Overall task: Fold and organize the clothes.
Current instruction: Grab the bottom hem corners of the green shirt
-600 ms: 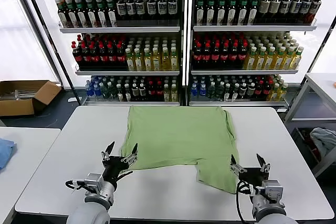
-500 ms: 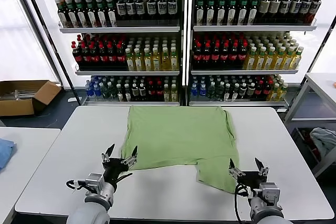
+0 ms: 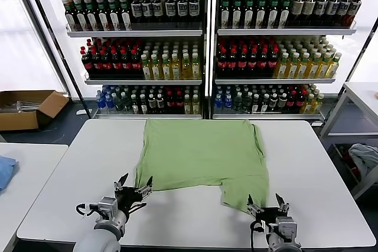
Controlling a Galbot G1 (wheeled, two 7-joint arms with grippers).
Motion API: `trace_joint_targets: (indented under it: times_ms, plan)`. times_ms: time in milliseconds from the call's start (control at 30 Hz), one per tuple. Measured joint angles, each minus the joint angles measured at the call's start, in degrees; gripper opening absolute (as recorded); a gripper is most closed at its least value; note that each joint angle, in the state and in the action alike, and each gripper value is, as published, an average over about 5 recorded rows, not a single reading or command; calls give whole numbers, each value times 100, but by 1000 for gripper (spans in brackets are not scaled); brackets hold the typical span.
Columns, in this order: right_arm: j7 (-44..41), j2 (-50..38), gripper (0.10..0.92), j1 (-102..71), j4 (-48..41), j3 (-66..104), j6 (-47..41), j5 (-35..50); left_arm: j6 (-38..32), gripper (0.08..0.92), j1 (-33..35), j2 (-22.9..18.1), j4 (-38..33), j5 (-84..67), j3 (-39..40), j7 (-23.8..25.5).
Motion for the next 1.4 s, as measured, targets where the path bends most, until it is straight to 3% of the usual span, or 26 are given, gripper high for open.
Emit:
trace_joint_targets:
  times_ms: [433, 600, 1267, 1400]
  plan:
    - [61, 146, 822, -118, -127, 20, 29, 102, 47, 823, 2, 60, 160, -33, 19, 10]
    - [79, 173, 762, -151, -182, 43, 74, 152, 62, 809, 34, 70, 215, -58, 33, 18]
    - [-19, 172, 185, -188, -321, 85, 248, 351, 99, 259, 159, -14, 345, -45, 115, 71]
    - [-63, 154, 115, -172, -300, 122, 285, 381, 74, 149, 158, -54, 359, -32, 129, 75]
